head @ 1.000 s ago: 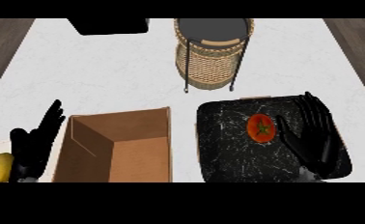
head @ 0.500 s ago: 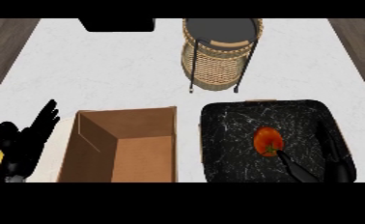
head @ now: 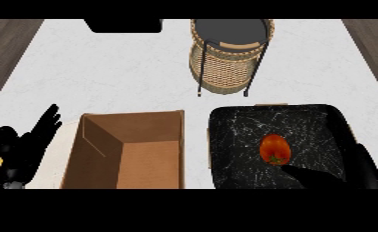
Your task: Pick the tomato from the tray and place it in the tiered basket
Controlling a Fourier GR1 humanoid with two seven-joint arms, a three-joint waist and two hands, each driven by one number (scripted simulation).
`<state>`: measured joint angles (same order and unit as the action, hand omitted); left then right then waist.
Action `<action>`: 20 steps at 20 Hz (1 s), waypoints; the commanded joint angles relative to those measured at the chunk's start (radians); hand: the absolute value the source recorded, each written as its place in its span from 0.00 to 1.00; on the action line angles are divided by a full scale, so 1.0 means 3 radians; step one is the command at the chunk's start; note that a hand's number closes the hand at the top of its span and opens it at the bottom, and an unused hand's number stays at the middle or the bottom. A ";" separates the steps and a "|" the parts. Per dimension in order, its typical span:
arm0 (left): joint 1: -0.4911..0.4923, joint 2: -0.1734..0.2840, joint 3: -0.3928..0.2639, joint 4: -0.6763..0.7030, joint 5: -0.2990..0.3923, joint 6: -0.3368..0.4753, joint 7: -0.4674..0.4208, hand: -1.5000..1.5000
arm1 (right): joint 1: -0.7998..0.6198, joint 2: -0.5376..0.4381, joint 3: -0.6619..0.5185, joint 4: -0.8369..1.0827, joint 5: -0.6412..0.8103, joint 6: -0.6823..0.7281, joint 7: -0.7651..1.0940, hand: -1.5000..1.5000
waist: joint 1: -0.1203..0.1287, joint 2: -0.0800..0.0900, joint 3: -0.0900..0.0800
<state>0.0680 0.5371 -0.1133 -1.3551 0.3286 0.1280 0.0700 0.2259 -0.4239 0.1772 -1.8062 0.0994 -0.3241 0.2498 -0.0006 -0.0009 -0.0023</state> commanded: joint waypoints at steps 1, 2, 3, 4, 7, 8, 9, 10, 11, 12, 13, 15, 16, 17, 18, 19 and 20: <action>0.0148 -0.0078 -0.0011 -0.0052 -0.0109 0.0005 -0.0095 0.50 | -0.0112 -0.0132 0.0085 -0.0407 0.0084 0.0188 0.0814 0.00 | 0.0013 -0.0001 0.0004; -0.0105 -0.0079 -0.0004 -0.0004 -0.0092 0.0008 0.0111 0.50 | -0.0201 -0.0132 0.0051 -0.0486 -0.0029 0.0268 0.1019 0.00 | -0.0003 0.0002 0.0004; 0.0052 -0.0072 0.0034 0.0014 -0.0119 -0.0045 -0.0069 0.50 | -0.0268 -0.0060 0.0168 -0.0281 0.0033 0.0322 0.0950 0.00 | 0.0018 0.0003 0.0006; -0.0080 0.0006 0.0141 0.0048 -0.0048 -0.0098 0.0106 0.50 | -0.0170 -0.0087 0.0167 -0.0409 0.0065 0.0342 0.1071 0.00 | 0.0001 0.0002 0.0006; 0.0001 -0.0244 -0.0034 -0.0100 -0.0263 0.0121 0.0133 0.50 | -0.0255 -0.0222 0.0016 -0.0466 0.0001 0.0553 0.1375 0.00 | 0.0002 0.0001 0.0007; 0.0023 -0.0096 0.0161 -0.0028 -0.0090 -0.0114 0.0066 0.50 | -0.0197 -0.0328 -0.0079 -0.0660 0.0000 0.0591 0.1577 0.00 | -0.0002 -0.0001 0.0006; 0.0189 -0.0051 0.0187 -0.0207 -0.0107 -0.0135 0.0111 0.50 | -0.0076 -0.0161 0.0007 -0.0463 0.0087 0.0530 0.1378 0.00 | 0.0007 -0.0001 0.0008; -0.0097 -0.0292 0.0117 0.0334 -0.0253 -0.0076 -0.0188 0.50 | 0.0000 -0.0203 0.0080 -0.0665 0.0180 0.0535 0.1544 0.00 | -0.0024 0.0003 0.0005; 0.0155 -0.0264 0.0092 -0.0204 -0.0287 0.0044 0.0046 0.50 | -0.0144 -0.0180 -0.0020 -0.0617 0.0187 0.0574 0.1677 0.00 | 0.0006 -0.0001 0.0007; -0.0078 -0.0161 0.0273 0.0321 -0.0178 -0.0260 -0.0144 0.50 | -0.0021 -0.0290 -0.0210 -0.0507 -0.0003 0.0728 0.1442 0.00 | -0.0015 0.0003 0.0007; 0.0176 -0.0243 0.0167 -0.0205 -0.0297 -0.0058 0.0092 0.50 | -0.0058 -0.0114 -0.0081 -0.0507 0.0223 0.0632 0.1553 0.00 | 0.0005 -0.0001 0.0008; -0.0072 -0.0089 0.0416 0.0138 -0.0157 -0.0393 0.0011 0.50 | 0.0015 0.0033 -0.0025 -0.0456 0.0238 0.0627 0.1416 0.00 | -0.0005 0.0002 0.0008; -0.0074 -0.0282 0.0279 0.0182 -0.0311 -0.0218 0.0018 0.50 | 0.0267 -0.0101 -0.0312 -0.0570 -0.0058 0.0791 0.1236 0.00 | -0.0020 0.0000 0.0008; 0.0085 -0.0303 0.0189 -0.0374 -0.0365 -0.0024 0.0345 0.50 | 0.0258 -0.0029 -0.0245 -0.0537 0.0011 0.0780 0.1216 0.00 | -0.0005 -0.0003 0.0010; -0.0107 -0.0293 0.0341 0.0201 -0.0376 -0.0270 -0.0009 0.50 | 0.0162 0.0172 -0.0067 -0.0383 0.0249 0.0671 0.1183 0.00 | -0.0008 0.0002 0.0008; -0.0036 -0.0230 0.0411 0.0087 -0.0330 -0.0297 0.0054 0.50 | 0.0207 0.0103 -0.0210 -0.0243 0.0051 0.0829 0.1009 0.00 | -0.0005 0.0001 0.0008; 0.0132 -0.0337 0.0369 -0.0085 -0.0401 -0.0279 0.0076 0.50 | 0.0159 0.0138 -0.0165 -0.0450 0.0195 0.0860 0.1266 0.00 | 0.0001 0.0000 0.0008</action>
<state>0.0733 0.4608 -0.0216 -1.3539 0.2343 0.0631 0.0904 0.2658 -0.4177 0.1307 -1.9389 0.1336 -0.1012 0.6235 -0.0022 -0.0007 0.0001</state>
